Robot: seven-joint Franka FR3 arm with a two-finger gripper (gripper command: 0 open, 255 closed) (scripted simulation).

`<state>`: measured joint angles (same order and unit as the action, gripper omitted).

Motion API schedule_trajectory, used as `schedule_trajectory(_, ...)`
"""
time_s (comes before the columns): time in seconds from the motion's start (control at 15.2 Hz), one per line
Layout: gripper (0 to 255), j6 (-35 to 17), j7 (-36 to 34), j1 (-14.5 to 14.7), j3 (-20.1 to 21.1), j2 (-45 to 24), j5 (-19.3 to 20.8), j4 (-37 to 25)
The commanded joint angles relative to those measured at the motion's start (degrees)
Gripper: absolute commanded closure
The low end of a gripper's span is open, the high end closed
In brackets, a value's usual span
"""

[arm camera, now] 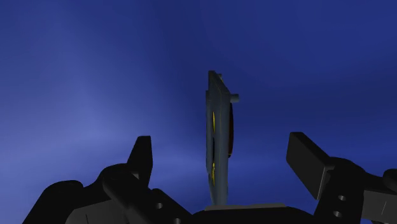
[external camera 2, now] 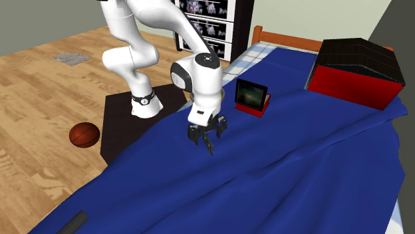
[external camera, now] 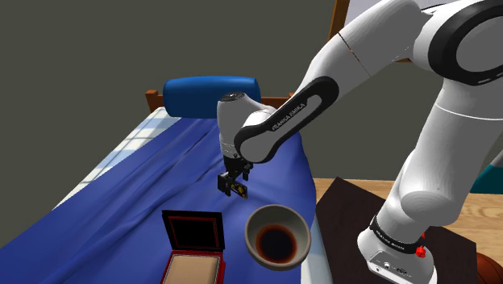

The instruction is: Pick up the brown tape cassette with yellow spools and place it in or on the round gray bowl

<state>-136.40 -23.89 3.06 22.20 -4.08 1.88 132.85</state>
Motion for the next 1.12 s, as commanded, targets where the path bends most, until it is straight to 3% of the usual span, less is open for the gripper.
schedule_trajectory(0.0,0,-0.23,-0.05,-0.02,-0.05,-0.28,0.15,-0.06)
schedule_trajectory(0.33,0,-0.22,-0.05,-0.02,-0.05,-0.27,0.15,-0.06)
schedule_trajectory(0.4,255,-0.22,-0.05,-0.02,-0.05,-0.27,0.15,-0.06)
schedule_trajectory(1.06,255,0.52,0.20,-0.05,0.00,0.31,-0.19,-0.27)
